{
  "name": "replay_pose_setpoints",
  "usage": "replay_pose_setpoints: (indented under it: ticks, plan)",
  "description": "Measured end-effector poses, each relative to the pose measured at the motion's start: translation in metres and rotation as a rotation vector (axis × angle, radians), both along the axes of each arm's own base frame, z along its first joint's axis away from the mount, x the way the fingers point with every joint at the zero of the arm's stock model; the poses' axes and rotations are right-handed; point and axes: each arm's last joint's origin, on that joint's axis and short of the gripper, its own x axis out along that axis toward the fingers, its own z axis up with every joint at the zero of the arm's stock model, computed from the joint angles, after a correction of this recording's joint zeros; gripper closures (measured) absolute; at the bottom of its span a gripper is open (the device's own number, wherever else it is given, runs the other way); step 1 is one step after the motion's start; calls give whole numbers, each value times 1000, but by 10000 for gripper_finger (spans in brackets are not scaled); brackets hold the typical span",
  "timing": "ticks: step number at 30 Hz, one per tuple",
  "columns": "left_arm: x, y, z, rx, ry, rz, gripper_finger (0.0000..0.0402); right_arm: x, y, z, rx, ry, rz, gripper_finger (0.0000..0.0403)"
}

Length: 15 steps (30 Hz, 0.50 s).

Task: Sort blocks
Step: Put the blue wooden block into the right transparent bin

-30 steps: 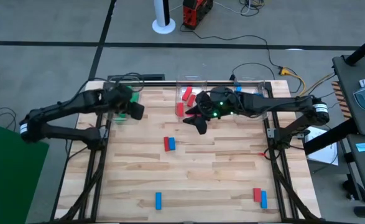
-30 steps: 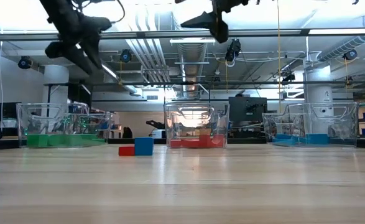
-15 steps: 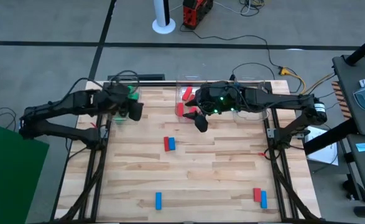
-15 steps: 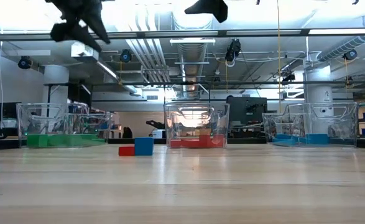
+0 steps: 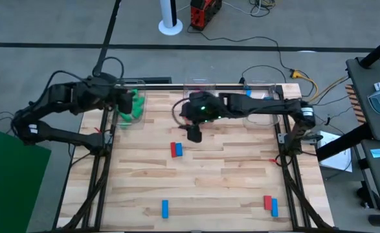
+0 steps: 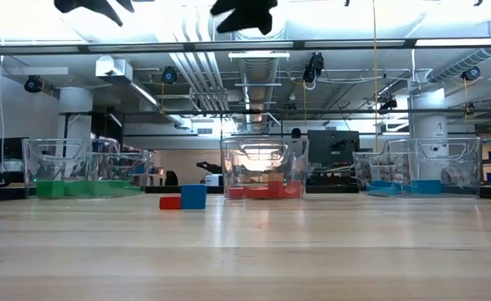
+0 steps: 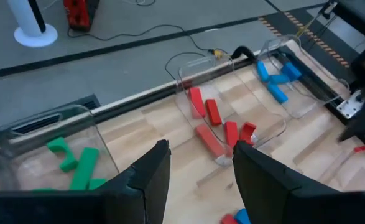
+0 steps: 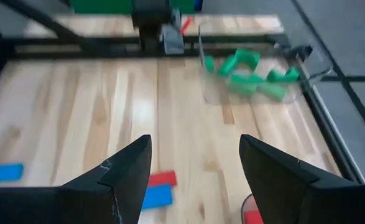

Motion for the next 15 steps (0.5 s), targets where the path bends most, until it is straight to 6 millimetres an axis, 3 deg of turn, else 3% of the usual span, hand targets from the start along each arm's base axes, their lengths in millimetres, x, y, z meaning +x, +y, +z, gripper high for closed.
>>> replay_pose_setpoints:
  ticks: [6, 15]
  plan:
    - [-11, -2, 11, 11, 5, 16, 248, 22, 3, -29, -41, 157, 52, 170]
    - [-9, -1, 3, 4, 48, 20, 248, 47, 17, -80, -64, 328, 125, 170]
